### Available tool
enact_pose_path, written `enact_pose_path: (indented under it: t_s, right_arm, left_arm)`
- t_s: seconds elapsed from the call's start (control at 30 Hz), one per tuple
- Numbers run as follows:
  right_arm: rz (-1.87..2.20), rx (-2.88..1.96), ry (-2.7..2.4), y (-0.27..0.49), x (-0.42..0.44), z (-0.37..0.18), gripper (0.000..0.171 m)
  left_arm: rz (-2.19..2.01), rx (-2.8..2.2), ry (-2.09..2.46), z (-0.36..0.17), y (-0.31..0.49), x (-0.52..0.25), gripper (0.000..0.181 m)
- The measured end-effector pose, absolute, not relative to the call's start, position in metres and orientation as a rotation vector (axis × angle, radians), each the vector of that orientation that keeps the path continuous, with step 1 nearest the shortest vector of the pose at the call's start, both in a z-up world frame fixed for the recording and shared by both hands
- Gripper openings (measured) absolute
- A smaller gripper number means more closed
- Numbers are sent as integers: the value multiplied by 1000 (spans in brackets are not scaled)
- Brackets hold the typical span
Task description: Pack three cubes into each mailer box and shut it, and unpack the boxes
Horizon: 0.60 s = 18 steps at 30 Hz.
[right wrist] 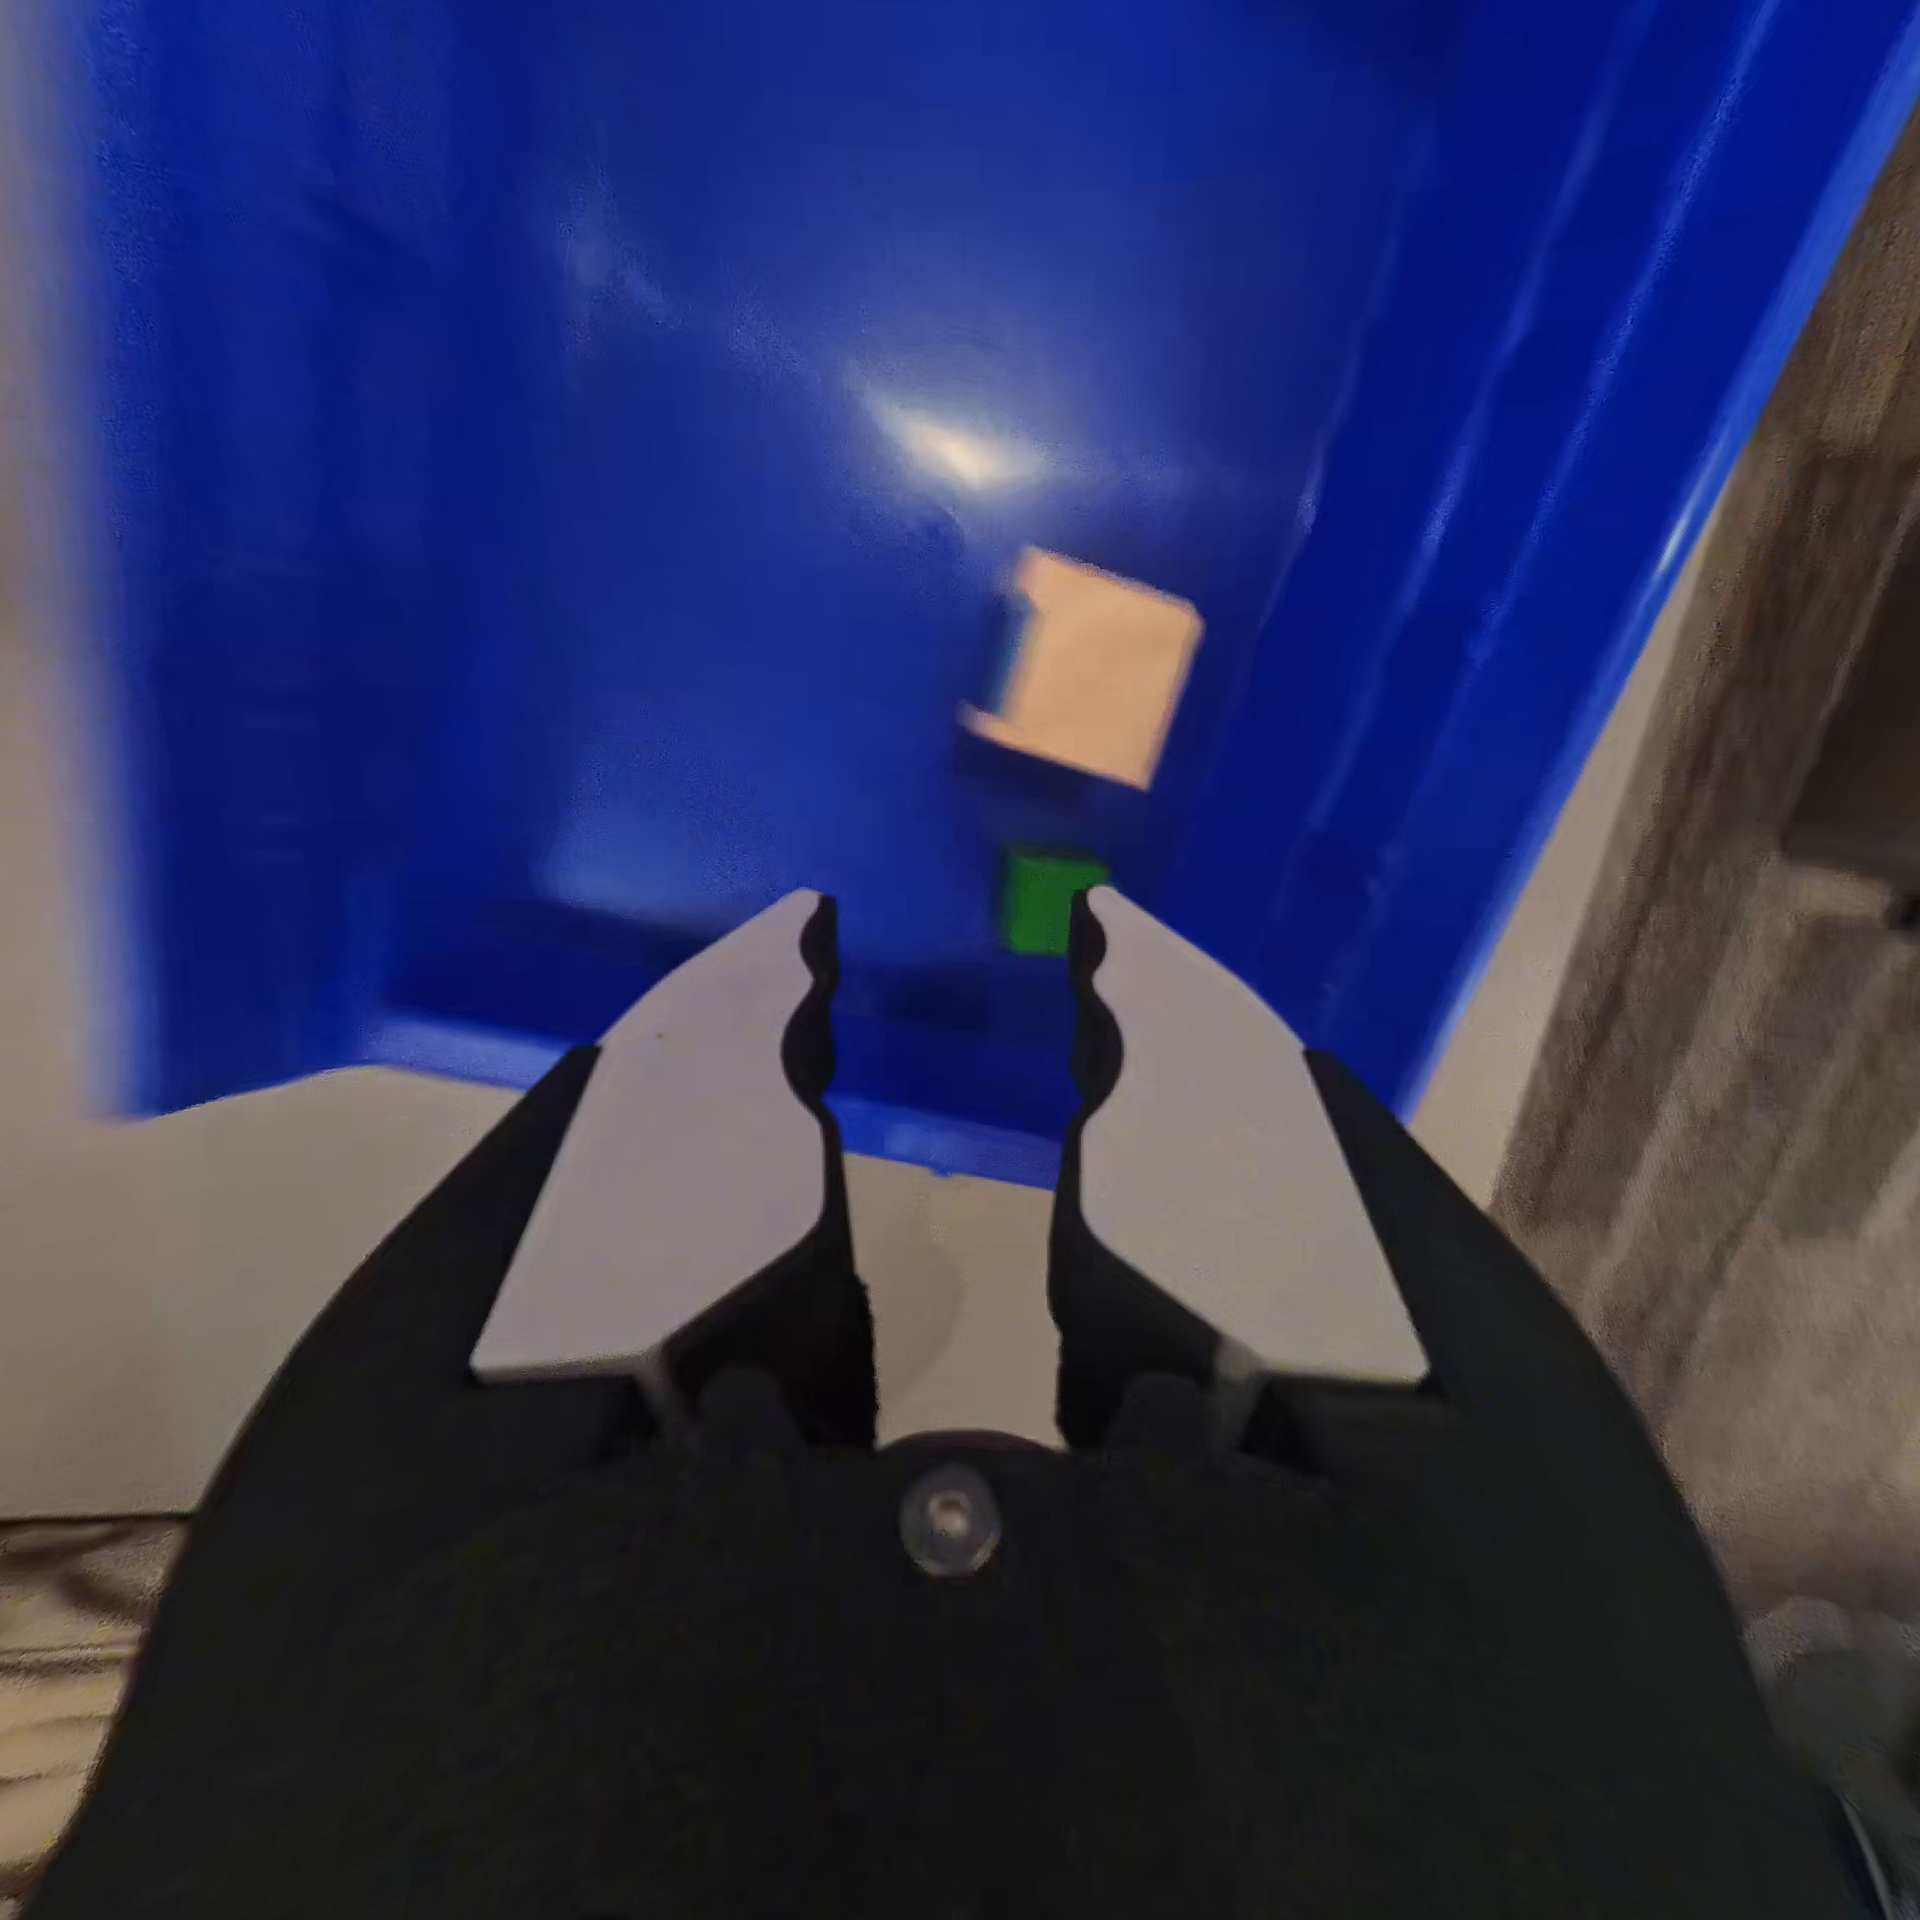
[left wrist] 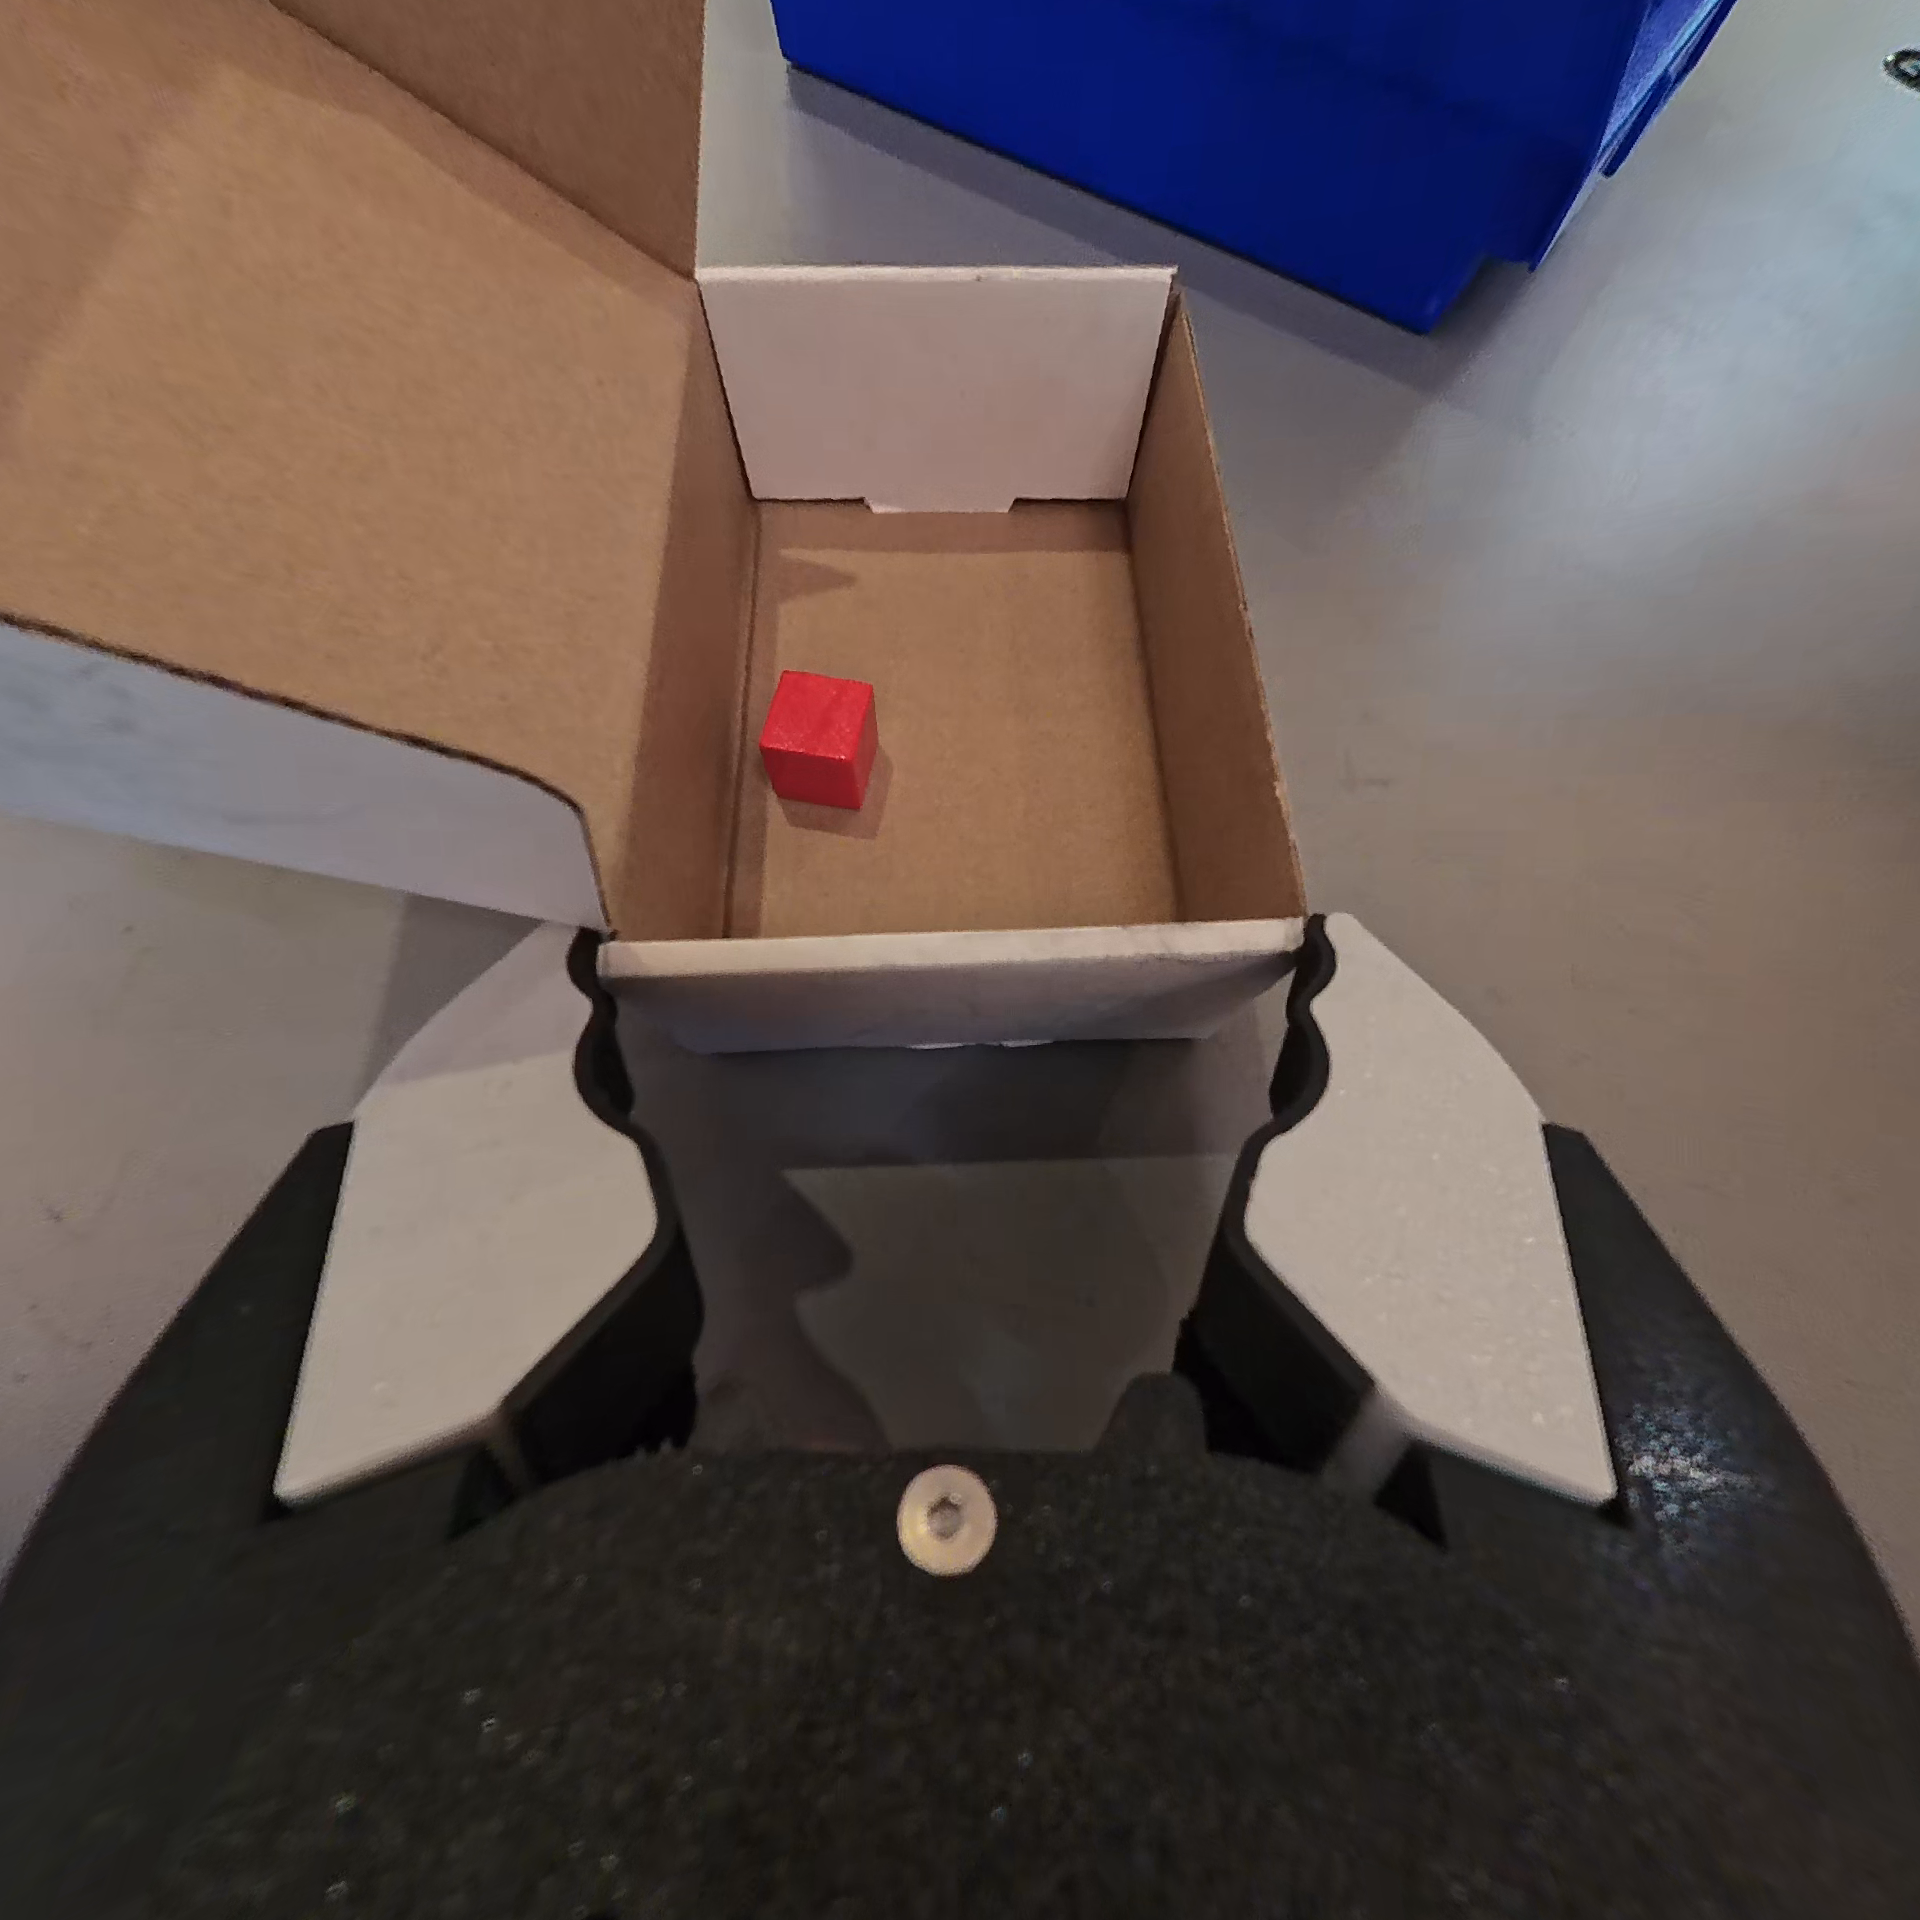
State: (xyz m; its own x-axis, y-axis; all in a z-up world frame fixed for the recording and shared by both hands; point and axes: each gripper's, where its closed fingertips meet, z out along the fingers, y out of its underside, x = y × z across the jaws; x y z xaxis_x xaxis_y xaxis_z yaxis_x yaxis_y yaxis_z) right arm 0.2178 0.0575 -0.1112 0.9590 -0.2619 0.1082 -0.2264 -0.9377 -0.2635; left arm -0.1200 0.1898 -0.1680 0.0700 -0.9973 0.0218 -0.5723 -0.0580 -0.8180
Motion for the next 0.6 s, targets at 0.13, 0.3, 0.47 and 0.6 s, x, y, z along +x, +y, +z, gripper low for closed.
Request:
enact_pose_path:
  t_s: [0.13,0.3,0.47,0.6]
  right_arm:
    - [-5,-2498,11,132,110,-34,42]
    - [356,-2490,-268,189,-44,-70,48]
    - [62,-2653,-388,221,-81,-148,54]
    - [47,-2759,-359,227,-82,-176,50]
  left_arm:
    - [-843,-1706,1571,-168,190,-120,121]
    - [-834,-1704,1568,-168,190,-119,121]
    - [-833,-1707,1565,-168,190,-120,121]
    - [-832,-1708,1565,-168,190,-121,121]
